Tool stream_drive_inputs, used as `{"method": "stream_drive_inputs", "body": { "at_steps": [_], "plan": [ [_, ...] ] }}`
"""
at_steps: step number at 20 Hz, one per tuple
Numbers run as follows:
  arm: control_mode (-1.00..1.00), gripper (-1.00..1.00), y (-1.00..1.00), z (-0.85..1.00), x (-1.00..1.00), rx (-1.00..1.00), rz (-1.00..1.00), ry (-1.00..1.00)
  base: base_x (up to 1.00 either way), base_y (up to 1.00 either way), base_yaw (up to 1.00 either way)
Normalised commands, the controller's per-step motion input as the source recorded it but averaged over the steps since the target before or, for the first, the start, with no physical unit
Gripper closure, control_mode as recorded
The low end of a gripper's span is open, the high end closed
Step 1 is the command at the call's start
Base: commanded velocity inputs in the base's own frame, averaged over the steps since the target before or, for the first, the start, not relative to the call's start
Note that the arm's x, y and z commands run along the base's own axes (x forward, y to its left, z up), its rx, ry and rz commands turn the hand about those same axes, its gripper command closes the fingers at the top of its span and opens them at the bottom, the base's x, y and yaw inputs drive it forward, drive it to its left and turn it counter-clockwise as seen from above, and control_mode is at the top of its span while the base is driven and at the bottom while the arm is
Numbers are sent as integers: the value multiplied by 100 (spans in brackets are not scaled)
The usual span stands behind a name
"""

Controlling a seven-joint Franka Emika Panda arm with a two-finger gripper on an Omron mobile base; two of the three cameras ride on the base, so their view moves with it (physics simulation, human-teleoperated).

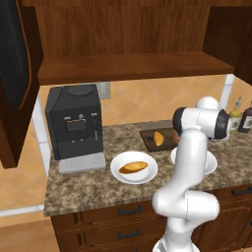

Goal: From the different types of pastries on the counter, select a croissant and place it on the cutting board. Then retrieve a jar of jam from the cabinet and place it alongside the croissant on the cutting board.

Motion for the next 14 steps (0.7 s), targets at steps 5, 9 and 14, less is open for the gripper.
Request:
{"method": "stream_drive_inputs", "body": {
  "at_steps": [5,9,14],
  "plan": [
    [-100,-100,0,-6,0,0,0,-2,0,0,0],
    [-100,-100,0,20,0,0,0,-3,0,0,0],
    [-100,-100,0,71,0,0,0,-2,0,0,0]
  ]
}}
